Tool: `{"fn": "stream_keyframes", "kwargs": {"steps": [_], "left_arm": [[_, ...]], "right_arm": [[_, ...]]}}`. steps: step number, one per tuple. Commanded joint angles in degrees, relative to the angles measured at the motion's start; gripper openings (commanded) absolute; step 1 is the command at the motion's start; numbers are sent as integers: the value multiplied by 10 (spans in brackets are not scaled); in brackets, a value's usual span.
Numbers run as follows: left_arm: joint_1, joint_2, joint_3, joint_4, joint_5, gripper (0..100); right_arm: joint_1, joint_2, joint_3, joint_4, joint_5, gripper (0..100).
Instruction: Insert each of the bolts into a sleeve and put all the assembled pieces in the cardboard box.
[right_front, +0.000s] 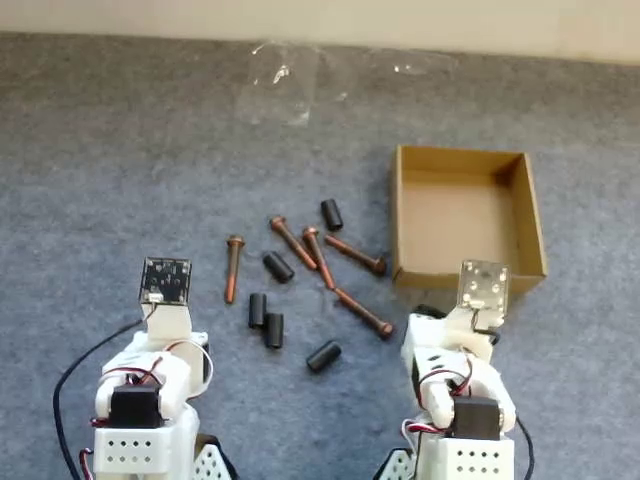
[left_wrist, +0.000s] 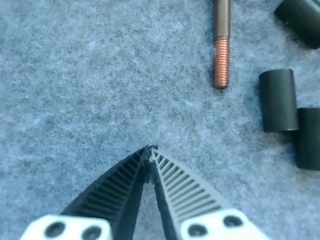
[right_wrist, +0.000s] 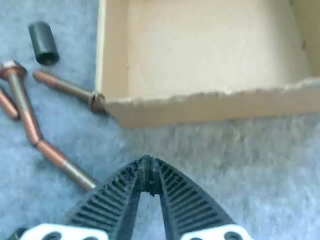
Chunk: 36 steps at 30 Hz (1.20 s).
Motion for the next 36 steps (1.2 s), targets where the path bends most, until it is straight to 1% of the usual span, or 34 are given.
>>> {"fn": "stream_keyframes", "kwargs": {"steps": [1, 9, 11, 13, 15, 21, 22, 24, 26, 28, 32, 34, 36], "left_arm": [[7, -4, 12, 0, -4, 6], [5, -6, 12, -4, -5, 6], [5, -6, 12, -11, -5, 7], [6, -6, 12, -35, -5, 7], [6, -6, 12, -50, -5, 7], [5, -6, 4, -63, -13, 7], [5, -6, -3, -63, -33, 7], [-7, -6, -22, -63, -107, 7], [-29, -6, -44, -73, -190, 6], [-58, -6, -63, -87, -239, 6], [-110, -6, -103, -111, -244, 7], [-122, -5, -131, -111, -244, 7], [-124, -4, -167, -110, -244, 7]], "right_arm": [[11, -6, 62, -36, -2, 9], [13, -6, 62, -101, 4, 10], [13, -6, 62, -104, 62, 10], [13, -6, 62, -104, 151, 10], [13, -6, 62, -104, 222, 10], [13, -6, 63, -104, 321, 10], [13, -6, 64, -104, 336, 10], [16, -6, 64, -105, 352, 10], [27, -6, 62, -106, 353, 10], [44, -6, 62, -106, 353, 10], [87, -5, 60, -102, 353, 10], [109, -3, 44, -97, 357, 10], [122, -3, 8, -65, 361, 10]]}}
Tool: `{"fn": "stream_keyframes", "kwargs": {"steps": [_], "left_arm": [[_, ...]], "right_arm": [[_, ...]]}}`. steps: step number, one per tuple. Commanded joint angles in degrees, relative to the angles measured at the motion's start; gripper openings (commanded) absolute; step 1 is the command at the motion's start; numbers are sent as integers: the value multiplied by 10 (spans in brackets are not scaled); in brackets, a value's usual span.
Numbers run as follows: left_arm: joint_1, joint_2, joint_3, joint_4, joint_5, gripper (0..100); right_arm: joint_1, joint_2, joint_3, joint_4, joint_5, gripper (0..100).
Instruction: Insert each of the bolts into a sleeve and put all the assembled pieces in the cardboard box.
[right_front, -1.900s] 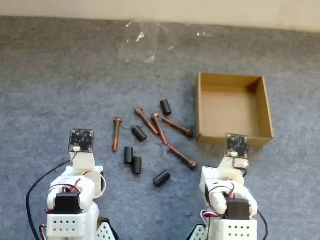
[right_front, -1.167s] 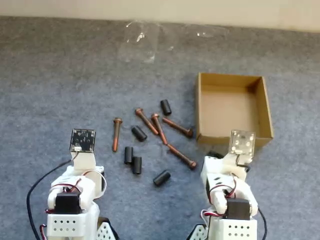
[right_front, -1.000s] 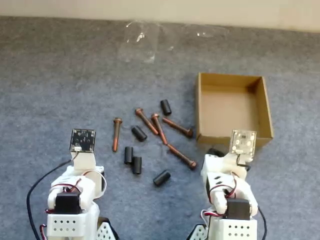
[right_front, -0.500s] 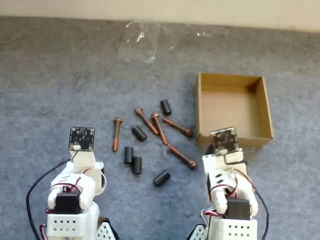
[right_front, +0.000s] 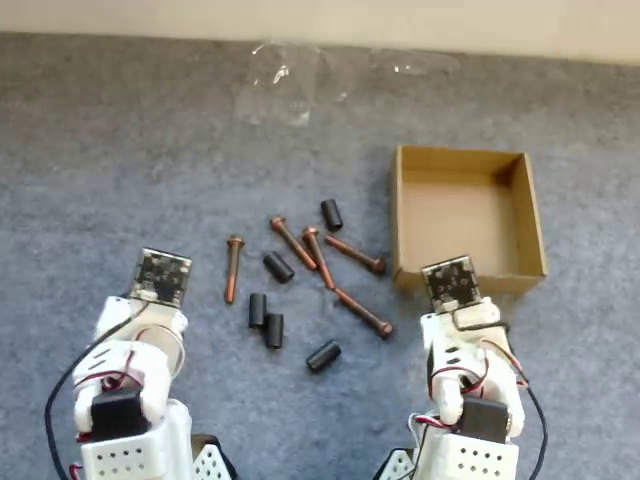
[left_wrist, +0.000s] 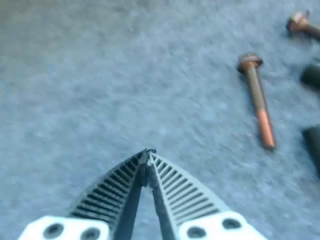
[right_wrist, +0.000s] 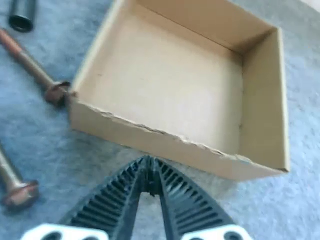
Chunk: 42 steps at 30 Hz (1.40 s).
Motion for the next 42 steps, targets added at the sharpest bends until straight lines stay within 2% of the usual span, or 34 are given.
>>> {"fn": "stream_keyframes", "kwargs": {"steps": [1, 6, 12, 15, 18, 22, 27, 30, 36, 39, 42], "left_arm": [[-15, -2, -87, -8, -6, 7], [-12, -2, -167, 49, -67, 8], [-12, -1, -182, 54, -70, 8], [-12, 22, -184, 53, -70, 8], [-12, 101, -218, 53, -69, 8], [-11, 241, -282, 53, -69, 8], [-11, 408, -333, 53, -68, 8], [-7, 489, -348, 49, -66, 8], [99, 586, -351, 48, 11, 8], [141, 605, -351, 12, 46, 8], [152, 619, -351, -15, 91, 8]], "right_arm": [[29, -3, -18, 37, 22, 10], [29, -2, -167, 114, 37, 10], [29, 3, -291, 176, 36, 10], [29, 54, -341, 199, 35, 10], [29, 150, -395, 211, 26, 10], [23, 294, -496, 214, -35, 11], [-61, 474, -616, 267, -49, 11], [-109, 582, -686, 278, -91, 11], [-192, 793, -814, 284, -132, 23], [-222, 897, -872, 284, -138, 108], [-244, 996, -931, 284, -105, 180]]}}
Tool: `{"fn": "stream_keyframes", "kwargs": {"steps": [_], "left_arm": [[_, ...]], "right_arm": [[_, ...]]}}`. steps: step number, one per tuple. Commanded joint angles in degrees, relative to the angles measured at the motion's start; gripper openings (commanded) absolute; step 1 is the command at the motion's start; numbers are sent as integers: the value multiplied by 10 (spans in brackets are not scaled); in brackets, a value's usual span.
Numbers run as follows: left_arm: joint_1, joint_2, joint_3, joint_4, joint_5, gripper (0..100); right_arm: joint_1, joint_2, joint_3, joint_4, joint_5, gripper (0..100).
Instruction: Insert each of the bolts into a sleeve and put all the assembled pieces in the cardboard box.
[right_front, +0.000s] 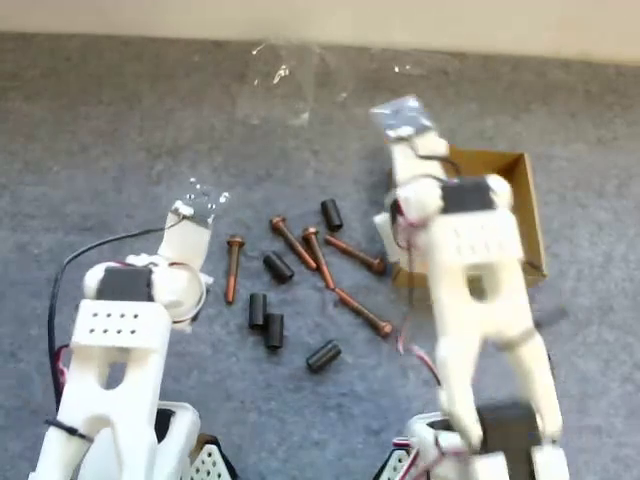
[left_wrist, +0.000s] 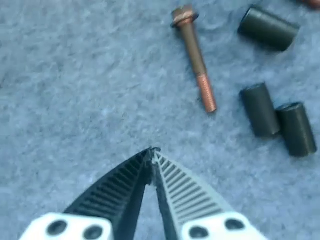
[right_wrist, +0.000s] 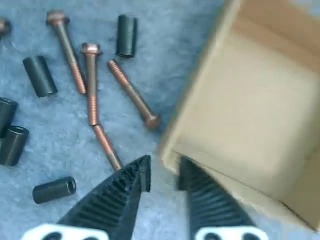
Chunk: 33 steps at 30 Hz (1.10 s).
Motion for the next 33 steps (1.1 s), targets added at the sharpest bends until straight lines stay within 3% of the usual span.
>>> {"fn": "stream_keyframes", "kwargs": {"steps": [1, 6, 12, 17, 22, 28, 33], "left_arm": [[21, 12, -28, -38, 55, 8], [21, 29, -21, -46, 99, 8], [-26, 31, 31, -120, 98, 13], [-64, 31, 65, -159, 99, 98], [-67, 31, 87, -193, 99, 118], [-87, 31, 88, -196, 99, 119], [-87, 31, 88, -196, 99, 119]], "right_arm": [[-34, 105, -99, 3, 29, 190], [-40, 250, -255, 18, 29, 195], [-65, 422, -475, 65, 32, 196], [-96, 562, -678, 109, 34, 228], [-107, 670, -851, 162, 57, 237], [-106, 732, -972, 194, 55, 235], [-108, 754, -987, 204, 54, 235]]}}
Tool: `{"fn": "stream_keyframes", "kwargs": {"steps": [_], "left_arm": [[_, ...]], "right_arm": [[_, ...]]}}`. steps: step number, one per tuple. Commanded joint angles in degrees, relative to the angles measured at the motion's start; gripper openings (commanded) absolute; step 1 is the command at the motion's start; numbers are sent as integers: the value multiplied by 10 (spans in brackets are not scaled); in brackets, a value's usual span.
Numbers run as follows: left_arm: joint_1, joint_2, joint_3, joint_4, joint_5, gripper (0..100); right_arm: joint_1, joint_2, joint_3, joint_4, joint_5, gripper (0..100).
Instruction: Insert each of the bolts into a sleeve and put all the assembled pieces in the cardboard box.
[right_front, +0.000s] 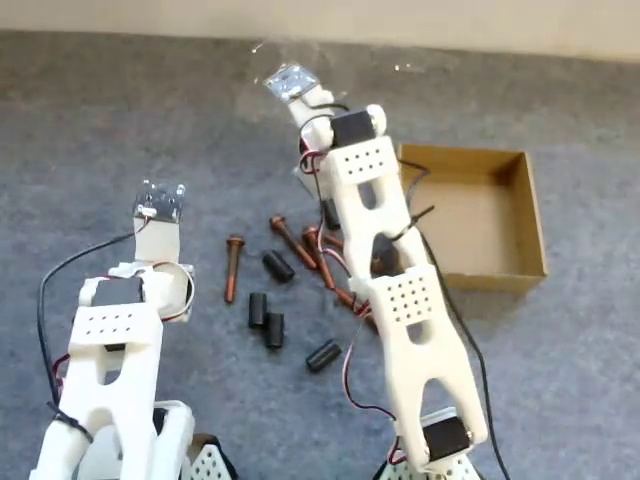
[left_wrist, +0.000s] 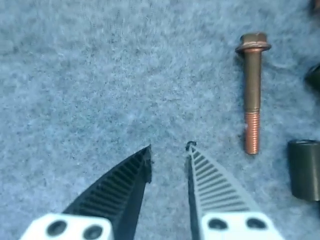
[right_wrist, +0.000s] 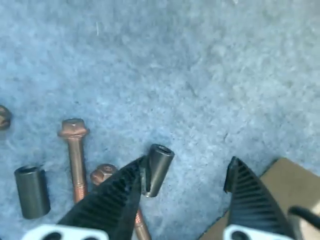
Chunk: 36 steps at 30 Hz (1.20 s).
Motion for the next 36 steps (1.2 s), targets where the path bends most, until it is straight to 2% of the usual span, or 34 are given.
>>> {"fn": "stream_keyframes", "kwargs": {"steps": [1, 16, 29, 31, 36], "left_arm": [[-7, 0, -5, -13, 5, 119], [-7, 0, -5, -13, 4, 119], [-7, 0, -4, -13, 4, 119], [-7, 0, -4, -13, 4, 119], [-7, 0, -4, -11, 4, 119]], "right_arm": [[-9, -2, -31, 12, 8, 235], [-10, 79, -34, 13, 8, 235], [-7, 87, -30, 15, 6, 234], [-8, 87, -30, 14, -8, 211], [-10, 87, -29, 12, -25, 75]]}}
